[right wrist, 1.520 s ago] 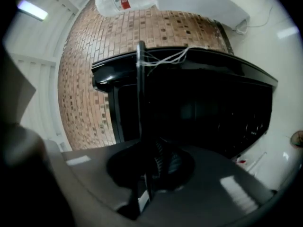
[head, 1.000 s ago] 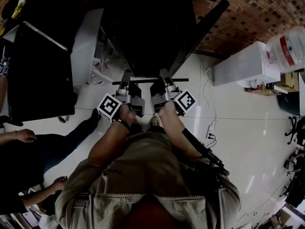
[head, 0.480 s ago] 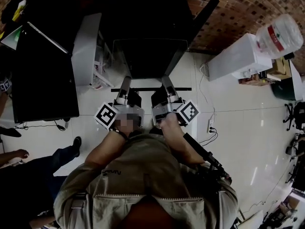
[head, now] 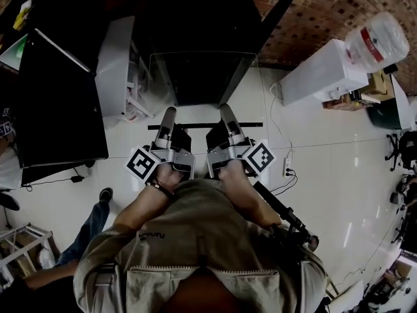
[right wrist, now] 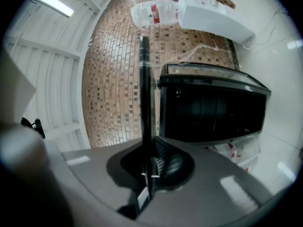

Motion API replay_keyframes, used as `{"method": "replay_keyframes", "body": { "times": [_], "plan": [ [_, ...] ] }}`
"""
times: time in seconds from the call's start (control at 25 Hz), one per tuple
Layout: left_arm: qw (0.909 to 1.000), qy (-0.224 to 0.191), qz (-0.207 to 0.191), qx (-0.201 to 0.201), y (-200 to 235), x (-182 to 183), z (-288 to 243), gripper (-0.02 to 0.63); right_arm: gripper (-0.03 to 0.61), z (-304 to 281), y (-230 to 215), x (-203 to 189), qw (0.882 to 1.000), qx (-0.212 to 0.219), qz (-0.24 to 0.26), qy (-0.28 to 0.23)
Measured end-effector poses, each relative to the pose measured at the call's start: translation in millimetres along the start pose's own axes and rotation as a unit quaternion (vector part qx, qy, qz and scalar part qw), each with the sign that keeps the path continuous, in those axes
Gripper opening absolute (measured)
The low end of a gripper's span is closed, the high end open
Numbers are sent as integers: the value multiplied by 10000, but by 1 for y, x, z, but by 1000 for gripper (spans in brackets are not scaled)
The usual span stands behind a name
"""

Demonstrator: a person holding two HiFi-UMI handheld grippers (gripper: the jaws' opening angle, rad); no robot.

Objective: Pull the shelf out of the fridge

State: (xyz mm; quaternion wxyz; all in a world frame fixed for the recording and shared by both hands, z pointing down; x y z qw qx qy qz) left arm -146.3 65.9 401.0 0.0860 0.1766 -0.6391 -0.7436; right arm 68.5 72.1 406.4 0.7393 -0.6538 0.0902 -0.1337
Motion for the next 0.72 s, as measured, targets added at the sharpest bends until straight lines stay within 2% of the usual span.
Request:
{"method": "replay_keyframes", "body": {
  "times": [0.72],
  "plan": [
    [9999,-107,-64,34,-5,1,2,23,12,-5,3,1,9999,57,-8,132]
  ]
}}
Point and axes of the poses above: the fingertips, and each gripper's own axes: z backward along the fingers, y to its left, x out of its top, the point moved 9 cm from there along z, backward along the fingers, and after that the axes turned 6 degrees about -z, right-handed, at the moved point
